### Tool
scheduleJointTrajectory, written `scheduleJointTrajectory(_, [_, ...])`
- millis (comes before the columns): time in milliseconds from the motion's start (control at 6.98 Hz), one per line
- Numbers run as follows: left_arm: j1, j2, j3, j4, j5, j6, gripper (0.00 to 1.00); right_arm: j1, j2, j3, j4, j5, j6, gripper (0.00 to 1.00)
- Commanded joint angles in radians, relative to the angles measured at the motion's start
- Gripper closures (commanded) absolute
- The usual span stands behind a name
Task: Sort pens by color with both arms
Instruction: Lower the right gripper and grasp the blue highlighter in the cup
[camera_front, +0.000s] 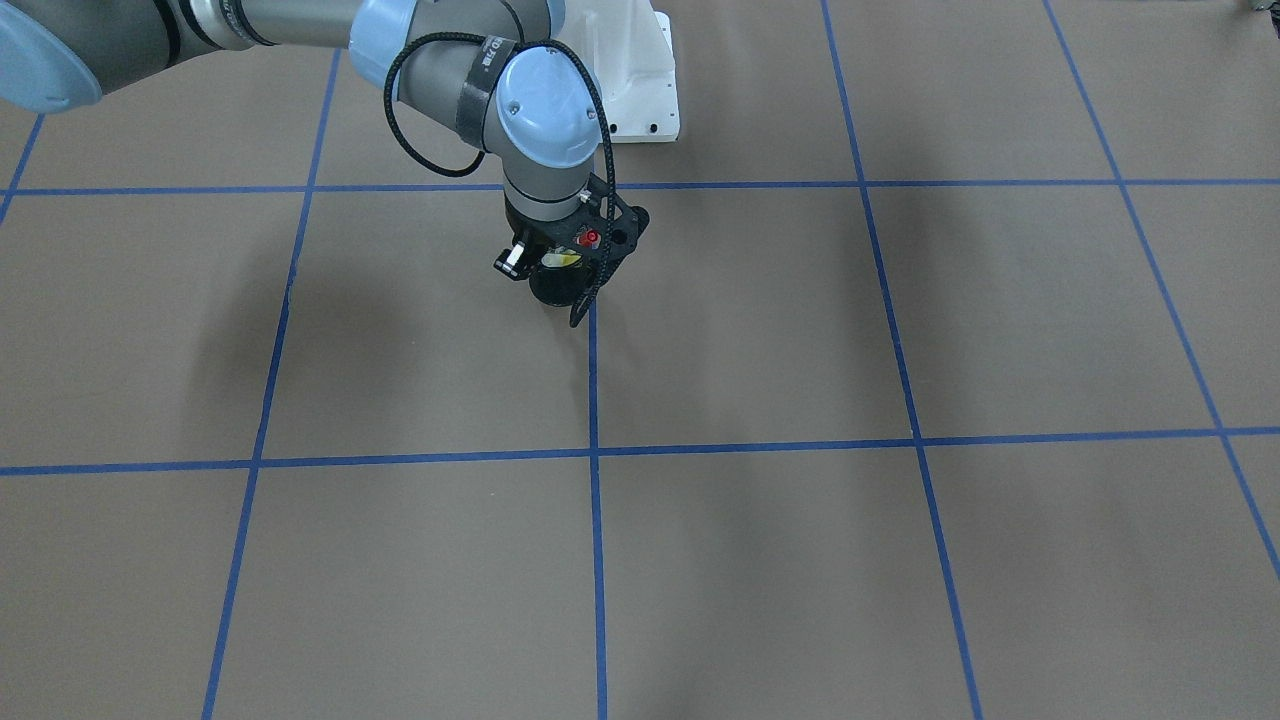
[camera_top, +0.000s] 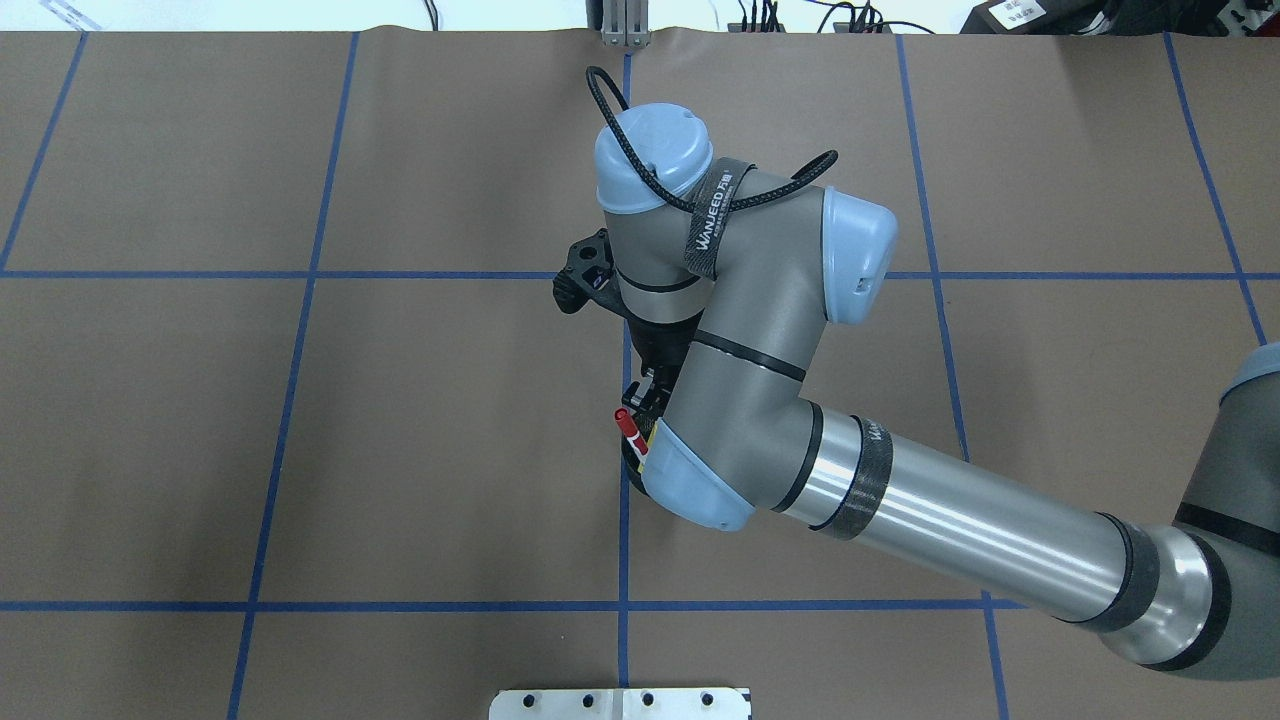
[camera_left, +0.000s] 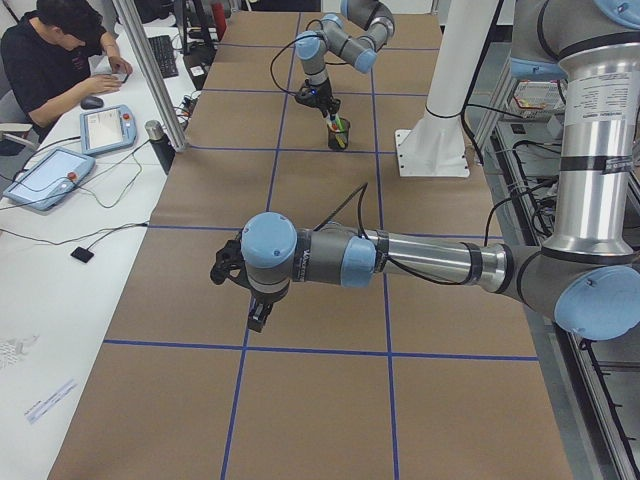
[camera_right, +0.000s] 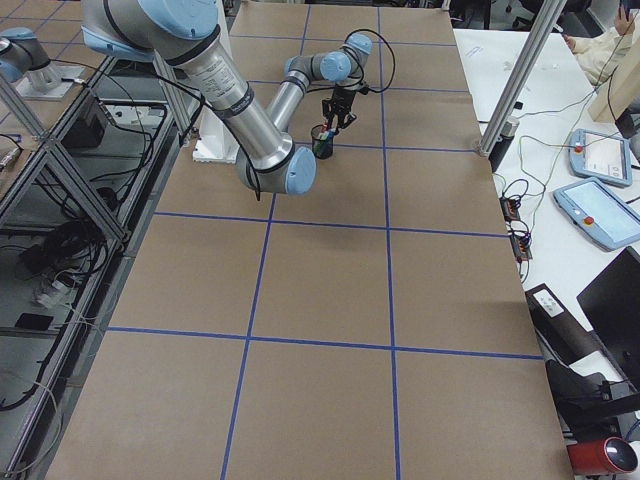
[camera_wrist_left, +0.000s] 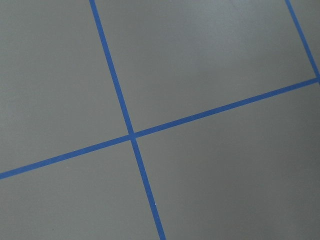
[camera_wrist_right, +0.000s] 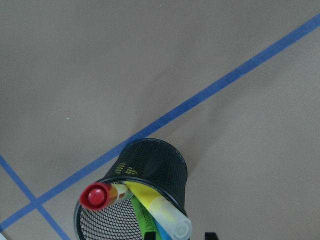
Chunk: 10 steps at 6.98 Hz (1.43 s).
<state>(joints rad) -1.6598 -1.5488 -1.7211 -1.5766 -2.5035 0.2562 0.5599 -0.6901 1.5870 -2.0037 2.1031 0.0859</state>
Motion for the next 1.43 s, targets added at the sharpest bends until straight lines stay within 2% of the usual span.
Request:
scheduleJointTrajectory(0, [0.000,0.001,0.000,0.001,0.000,0.000,0.00,0.000,-0.003,0.002,-0.001,0.000,0.000,0.60])
scheduleJointTrajectory(716, [0.000,0.001,-0.002,0.001,0.000,0.000,0.00,-0.009,-0.009,0.013,-0.001,0.002,0.020,0.62])
scheduleJointTrajectory(859, [0.000,0.000,0.000,0.001,0.000,0.000,0.00,-0.011,-0.009,0.013,-0.001,0.002,0.020,0.64])
scheduleJointTrajectory(1146, [0.000,0.001,0.000,0.001,0.000,0.000,0.00,-0.011,-0.012,0.015,-0.001,0.002,0.021,0.79])
scheduleJointTrajectory(1289, [0.000,0.001,0.000,0.001,0.000,0.000,0.00,-0.011,-0.012,0.015,-0.001,0.003,0.023,0.81])
